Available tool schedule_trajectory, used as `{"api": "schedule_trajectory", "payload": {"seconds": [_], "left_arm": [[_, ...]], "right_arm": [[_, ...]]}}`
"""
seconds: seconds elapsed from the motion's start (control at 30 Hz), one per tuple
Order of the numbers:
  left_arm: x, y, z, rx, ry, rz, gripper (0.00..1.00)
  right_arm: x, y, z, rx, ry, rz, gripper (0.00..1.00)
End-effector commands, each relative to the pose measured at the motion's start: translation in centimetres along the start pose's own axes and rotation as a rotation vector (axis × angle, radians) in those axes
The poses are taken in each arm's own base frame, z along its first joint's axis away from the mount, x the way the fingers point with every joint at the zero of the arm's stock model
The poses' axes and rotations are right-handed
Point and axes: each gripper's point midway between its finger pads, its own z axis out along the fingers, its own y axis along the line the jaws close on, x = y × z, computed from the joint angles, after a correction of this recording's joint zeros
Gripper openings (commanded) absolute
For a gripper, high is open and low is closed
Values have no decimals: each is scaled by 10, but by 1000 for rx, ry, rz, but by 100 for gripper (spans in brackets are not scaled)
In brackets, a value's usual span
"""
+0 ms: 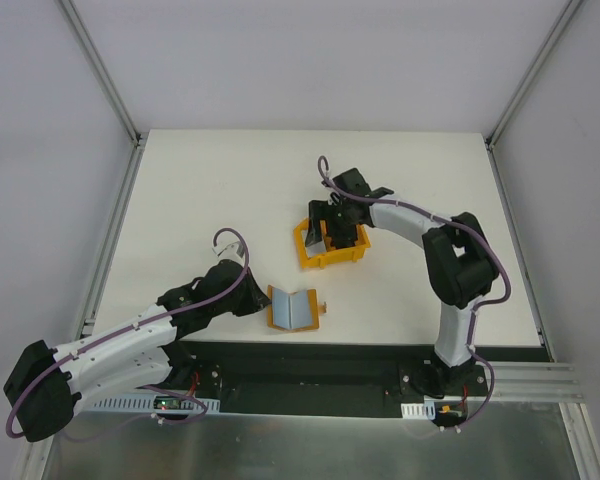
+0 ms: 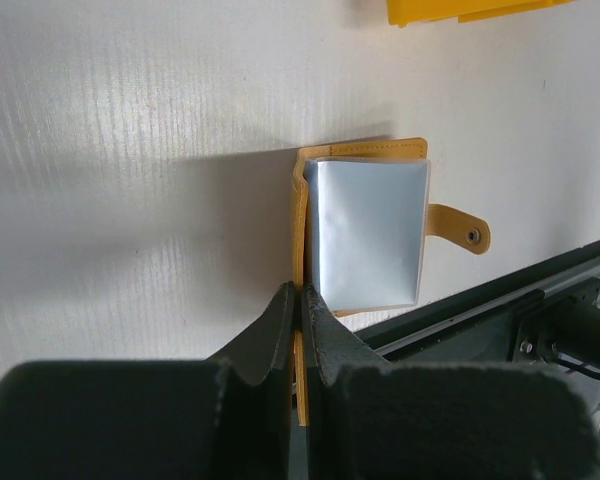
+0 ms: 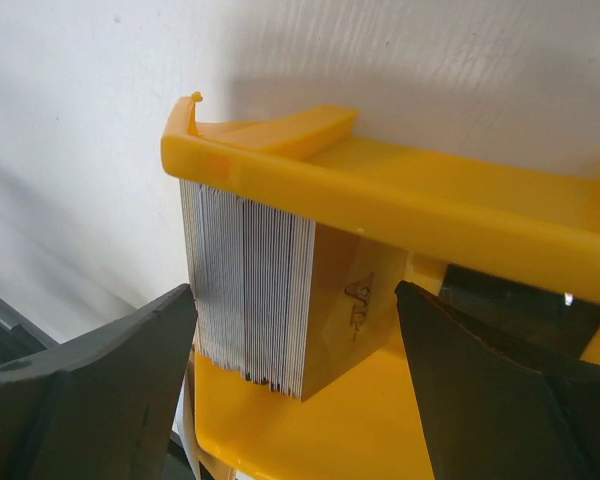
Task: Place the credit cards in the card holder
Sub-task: Pick up the credit card from the storage box.
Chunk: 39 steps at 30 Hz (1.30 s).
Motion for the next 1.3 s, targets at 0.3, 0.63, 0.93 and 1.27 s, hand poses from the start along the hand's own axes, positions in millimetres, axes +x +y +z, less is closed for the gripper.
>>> {"api": "schedule_trajectory", "payload": {"seconds": [0.3, 0.63, 0.93, 1.27], "left_arm": [[-10, -16, -1, 33, -21, -12, 0], [-9, -16, 1, 26, -15, -9, 0], [-8, -15, 0, 28, -17, -8, 0], [-8, -15, 1, 27, -13, -6, 0]], "right_arm": [[-9, 18, 6, -207, -15, 72, 82], [-13, 25, 5, -278, -9, 73, 76], [-21, 16, -9, -175, -29, 20, 72], [-20, 25, -17, -159, -31, -12, 49]]}}
